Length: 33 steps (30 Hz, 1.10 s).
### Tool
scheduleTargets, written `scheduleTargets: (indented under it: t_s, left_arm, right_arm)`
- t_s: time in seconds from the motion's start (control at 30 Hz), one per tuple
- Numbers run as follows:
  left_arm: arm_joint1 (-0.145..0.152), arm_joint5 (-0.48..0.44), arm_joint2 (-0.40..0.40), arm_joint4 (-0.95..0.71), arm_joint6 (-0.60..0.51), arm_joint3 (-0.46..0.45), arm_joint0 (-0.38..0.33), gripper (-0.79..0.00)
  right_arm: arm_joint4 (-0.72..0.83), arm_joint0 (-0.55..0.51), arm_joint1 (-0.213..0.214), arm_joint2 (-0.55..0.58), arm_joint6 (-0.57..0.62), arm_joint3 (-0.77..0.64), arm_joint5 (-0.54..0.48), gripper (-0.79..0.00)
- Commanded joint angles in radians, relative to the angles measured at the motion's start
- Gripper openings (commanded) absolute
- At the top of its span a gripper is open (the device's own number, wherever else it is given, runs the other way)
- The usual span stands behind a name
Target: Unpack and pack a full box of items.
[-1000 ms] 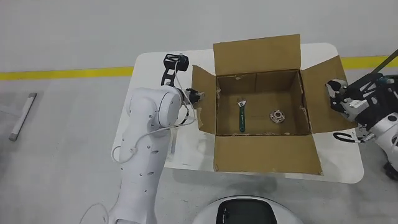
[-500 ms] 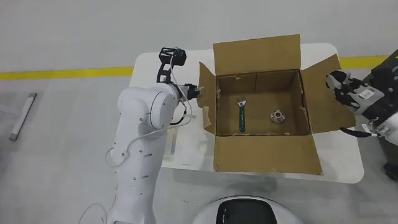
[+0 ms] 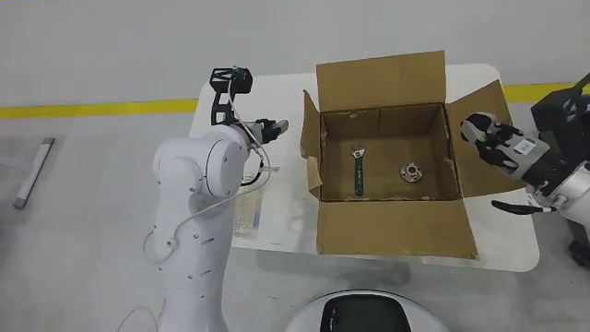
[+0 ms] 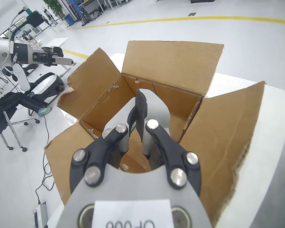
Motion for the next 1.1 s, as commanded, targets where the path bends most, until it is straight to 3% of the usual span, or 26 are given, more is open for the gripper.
scheduleTargets:
  t_s: [0.0,0.2,0.43,0.53,0.67,1.07]
  left_arm:
    - [0.001,0.013,-0.001,0.010,0.008,-0.004,0.006,0.000]
    - [0.002,0.011,0.003,0.026,0.013,-0.005,0.009,0.000]
    - [0.002,0.011,0.003,0.026,0.013,-0.005,0.009,0.000]
    - [0.002,0.011,0.003,0.026,0.013,-0.005,0.009,0.000]
    - [0.002,0.011,0.003,0.026,0.013,-0.005,0.009,0.000]
    - [0.002,0.011,0.003,0.026,0.013,-0.005,0.009,0.000]
  right_arm:
    - [-0.018,-0.009,0.000,-0.005,-0.011,-0.006,-0.014,-0.785]
    - [-0.146,0.037,-0.006,-0.132,0.030,-0.052,0.188,-0.785]
    - [-0.336,0.265,-0.029,-0.425,0.121,0.058,0.464,-0.785]
    - [-0.347,0.363,-0.048,-0.528,0.143,0.128,0.564,-0.785]
    - [-0.375,0.461,-0.069,-0.633,0.181,0.215,0.607,-0.785]
    - [-0.375,0.461,-0.069,-0.633,0.181,0.215,0.607,-0.785]
